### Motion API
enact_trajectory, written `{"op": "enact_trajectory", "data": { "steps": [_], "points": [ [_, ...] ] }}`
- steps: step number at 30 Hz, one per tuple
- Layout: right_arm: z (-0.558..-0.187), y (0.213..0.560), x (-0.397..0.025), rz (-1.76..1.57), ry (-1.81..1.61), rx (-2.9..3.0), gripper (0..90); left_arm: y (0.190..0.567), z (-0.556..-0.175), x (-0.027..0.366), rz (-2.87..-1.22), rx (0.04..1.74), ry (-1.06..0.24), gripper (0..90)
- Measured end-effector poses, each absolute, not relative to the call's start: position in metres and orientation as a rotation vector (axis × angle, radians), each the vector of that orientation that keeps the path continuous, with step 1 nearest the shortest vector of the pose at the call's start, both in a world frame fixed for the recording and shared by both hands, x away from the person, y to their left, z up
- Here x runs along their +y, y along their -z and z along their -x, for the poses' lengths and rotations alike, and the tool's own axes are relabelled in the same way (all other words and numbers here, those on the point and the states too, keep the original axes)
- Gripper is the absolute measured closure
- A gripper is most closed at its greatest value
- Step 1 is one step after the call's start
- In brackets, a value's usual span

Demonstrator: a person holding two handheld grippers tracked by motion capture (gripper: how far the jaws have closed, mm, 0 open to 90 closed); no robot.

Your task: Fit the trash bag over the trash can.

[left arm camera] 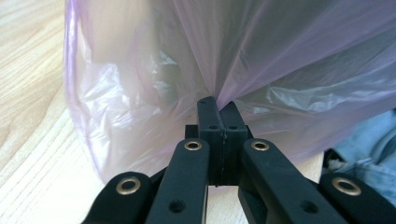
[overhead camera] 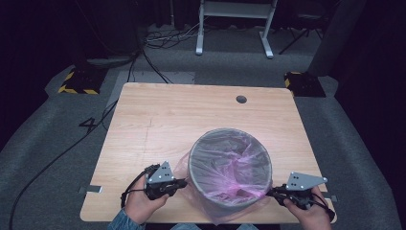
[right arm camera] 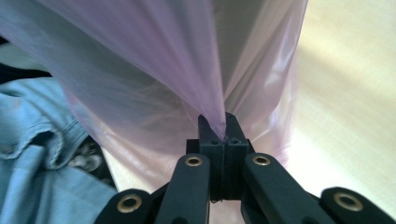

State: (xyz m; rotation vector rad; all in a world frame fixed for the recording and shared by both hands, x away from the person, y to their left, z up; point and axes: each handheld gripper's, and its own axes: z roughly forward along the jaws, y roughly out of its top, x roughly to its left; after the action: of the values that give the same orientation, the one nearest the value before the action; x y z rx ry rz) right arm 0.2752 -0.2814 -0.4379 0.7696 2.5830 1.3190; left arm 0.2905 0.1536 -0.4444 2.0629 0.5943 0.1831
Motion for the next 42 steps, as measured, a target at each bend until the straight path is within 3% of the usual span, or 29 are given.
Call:
{"op": "enact_trajectory", "data": {
  "steps": [1, 3, 4, 6, 8, 13, 19, 25, 32, 42],
  "points": [
    [-0.275, 0.439, -0.283, -0.780, -1.329, 2.599, 80.8, 0.442, -0.290, 0.158, -2.031, 0.598, -0.202, 81.8],
    [-0.274, 0.439, -0.285, -0.784, -1.329, 2.580, 50.9, 0.438, -0.288, 0.167, -2.012, 0.604, -0.241, 59.6],
    [-0.273, 0.437, -0.286, -0.778, -1.334, 2.559, 41.5, 0.437, -0.286, 0.170, -2.017, 0.604, -0.262, 52.0],
    [-0.270, 0.429, -0.290, -0.732, -1.329, 2.528, 30.0, 0.435, -0.283, 0.177, -2.023, 0.608, -0.301, 42.3],
    [-0.268, 0.420, -0.294, -0.715, -1.343, 2.517, 25.3, 0.434, -0.280, 0.183, -2.022, 0.611, -0.335, 37.1],
    [-0.265, 0.391, -0.306, -0.706, -1.373, 2.469, 20.6, 0.431, -0.283, 0.197, -1.997, 0.668, -0.376, 31.1],
    [-0.274, 0.354, -0.315, -0.755, -1.362, 2.386, 15.3, 0.437, -0.288, 0.207, -1.999, 0.753, -0.415, 30.0],
    [-0.292, 0.324, -0.310, -0.789, -1.391, 2.301, 15.7, 0.448, -0.289, 0.217, -1.988, 0.823, -0.427, 30.7],
    [-0.319, 0.298, -0.280, -0.696, -1.387, 2.328, 26.1, 0.450, -0.282, 0.219, -1.979, 0.842, -0.430, 30.6],
    [-0.341, 0.288, -0.224, -0.606, -1.315, 2.435, 40.7, 0.451, -0.279, 0.223, -1.968, 0.846, -0.439, 30.6]
  ]
}}
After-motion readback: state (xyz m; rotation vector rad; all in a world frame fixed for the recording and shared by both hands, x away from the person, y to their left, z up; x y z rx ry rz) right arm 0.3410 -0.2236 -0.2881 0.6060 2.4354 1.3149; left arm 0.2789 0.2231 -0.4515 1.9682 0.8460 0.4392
